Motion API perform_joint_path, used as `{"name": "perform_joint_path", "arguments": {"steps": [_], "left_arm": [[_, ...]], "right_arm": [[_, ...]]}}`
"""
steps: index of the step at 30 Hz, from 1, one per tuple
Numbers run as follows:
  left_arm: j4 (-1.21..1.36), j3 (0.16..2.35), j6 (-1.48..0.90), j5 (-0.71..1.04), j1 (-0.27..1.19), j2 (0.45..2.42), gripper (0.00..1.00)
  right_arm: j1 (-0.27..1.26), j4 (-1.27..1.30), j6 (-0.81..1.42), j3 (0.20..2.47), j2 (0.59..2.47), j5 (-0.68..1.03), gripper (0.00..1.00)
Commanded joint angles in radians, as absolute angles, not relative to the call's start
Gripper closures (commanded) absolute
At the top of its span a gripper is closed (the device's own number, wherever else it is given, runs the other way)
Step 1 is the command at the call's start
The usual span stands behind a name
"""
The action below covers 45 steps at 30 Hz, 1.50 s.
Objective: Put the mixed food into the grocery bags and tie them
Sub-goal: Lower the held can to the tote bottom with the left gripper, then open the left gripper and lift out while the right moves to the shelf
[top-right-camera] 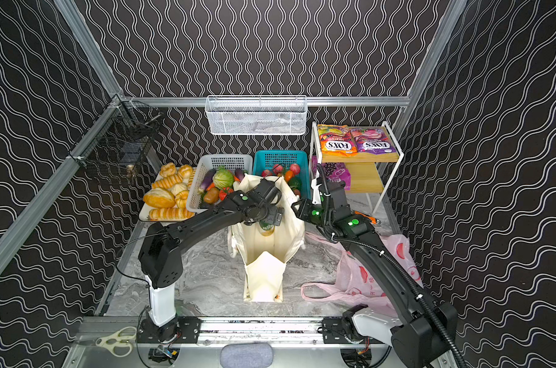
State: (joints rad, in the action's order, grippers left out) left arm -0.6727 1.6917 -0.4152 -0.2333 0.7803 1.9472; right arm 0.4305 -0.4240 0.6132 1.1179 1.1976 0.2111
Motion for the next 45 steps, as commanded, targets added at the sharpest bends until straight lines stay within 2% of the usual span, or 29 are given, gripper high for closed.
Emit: {"name": "perform_joint_path", "arguments": {"steps": [1, 3, 11, 15, 18, 21, 23, 29, 31, 36, 39, 41, 45], "left_arm": [[-0.569, 1.646, -0.385, -0.27, 0.776, 1.924, 0.01], [-0.534, 1.606, -0.374, -0.293, 0.781, 1.906, 0.01], [-0.375, 1.472, -0.332, -0.295, 0.81, 1.827, 0.01], [-0.412, 1.477, -0.325, -0.271, 0.814, 1.836, 0.01], [-0.424, 1.476, -0.321, -0.281, 0.827, 1.819, 0.01], [-0.401, 1.475, -0.272, -0.282, 0.836, 1.765, 0.01], [-0.389, 1.478, -0.228, -0.293, 0.836, 1.723, 0.01], [-0.401, 1.515, -0.123, -0.226, 0.836, 1.675, 0.01], [-0.431, 1.539, -0.109, -0.21, 0.835, 1.673, 0.01], [-0.435, 1.559, -0.106, -0.186, 0.835, 1.626, 0.01], [-0.408, 1.553, -0.117, -0.177, 0.835, 1.568, 0.01], [-0.399, 1.554, -0.118, -0.164, 0.832, 1.529, 0.01], [-0.417, 1.568, -0.123, -0.131, 0.803, 1.448, 0.01]], "right_arm": [[0.431, -0.427, 0.634, 1.124, 1.2, 0.211, 0.72], [0.431, -0.419, 0.643, 1.121, 1.2, 0.215, 0.76], [0.431, -0.411, 0.675, 1.123, 1.222, 0.221, 0.76], [0.431, -0.408, 0.684, 1.122, 1.223, 0.216, 0.77], [0.431, -0.404, 0.686, 1.121, 1.221, 0.222, 0.73], [0.431, -0.405, 0.678, 1.124, 1.215, 0.23, 0.55], [0.43, -0.414, 0.657, 1.133, 1.205, 0.227, 0.38], [0.429, -0.425, 0.62, 1.138, 1.14, 0.153, 0.09], [0.43, -0.401, 0.612, 1.123, 1.103, 0.135, 0.05], [0.403, -0.392, 0.583, 1.12, 1.01, 0.032, 0.03], [0.33, -0.416, 0.574, 1.125, 0.971, -0.012, 0.04], [0.217, -0.418, 0.574, 1.117, 0.956, 0.052, 0.06], [-0.088, -0.399, 0.611, 1.087, 0.967, 0.314, 0.11]]}}
